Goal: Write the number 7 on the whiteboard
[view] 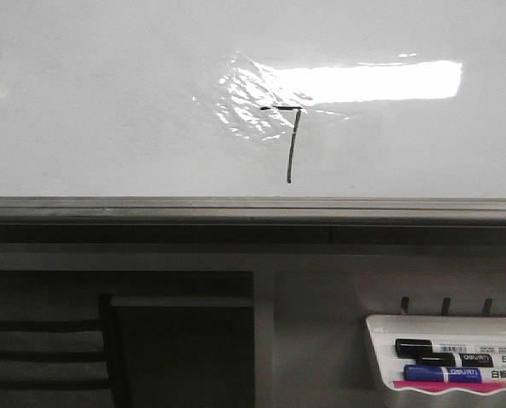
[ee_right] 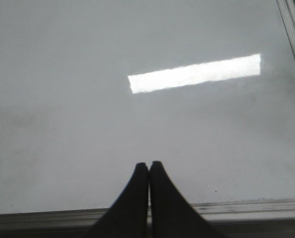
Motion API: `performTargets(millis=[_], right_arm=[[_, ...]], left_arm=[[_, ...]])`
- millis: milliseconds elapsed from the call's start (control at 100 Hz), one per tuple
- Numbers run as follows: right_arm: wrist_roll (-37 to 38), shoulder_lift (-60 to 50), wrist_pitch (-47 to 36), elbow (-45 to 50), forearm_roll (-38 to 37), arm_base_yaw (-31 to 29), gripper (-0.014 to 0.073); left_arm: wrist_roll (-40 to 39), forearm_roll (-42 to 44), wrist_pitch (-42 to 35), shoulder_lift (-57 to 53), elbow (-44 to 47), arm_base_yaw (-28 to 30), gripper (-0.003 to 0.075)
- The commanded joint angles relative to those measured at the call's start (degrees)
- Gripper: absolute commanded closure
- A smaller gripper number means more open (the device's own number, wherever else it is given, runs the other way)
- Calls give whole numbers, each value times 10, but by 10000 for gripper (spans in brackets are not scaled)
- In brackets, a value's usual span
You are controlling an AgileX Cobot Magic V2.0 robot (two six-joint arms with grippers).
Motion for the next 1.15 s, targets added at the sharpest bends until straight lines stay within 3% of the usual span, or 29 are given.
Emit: performTargets(millis=[0, 80, 170, 400, 520, 1140], right_arm=[[-65, -4, -39, 17, 77, -3, 665], [-208, -5, -36, 17, 201, -3, 665], [-259, -11, -38, 17, 208, -3, 665], [-250, -11, -34, 17, 192, -3, 665], [-224, -11, -26, 17, 149, -3, 665], [-221, -11, -2, 17, 152, -3, 665]], left_arm=[[-6, 1, -46, -17, 19, 1, 741], [-6, 1, -46, -17, 19, 1, 741], [-6, 1, -46, -17, 19, 1, 741], [-6, 1, -46, -17, 19, 1, 741], [-6, 1, -46, -17, 19, 1, 741], [-6, 1, -46, -17, 19, 1, 741]])
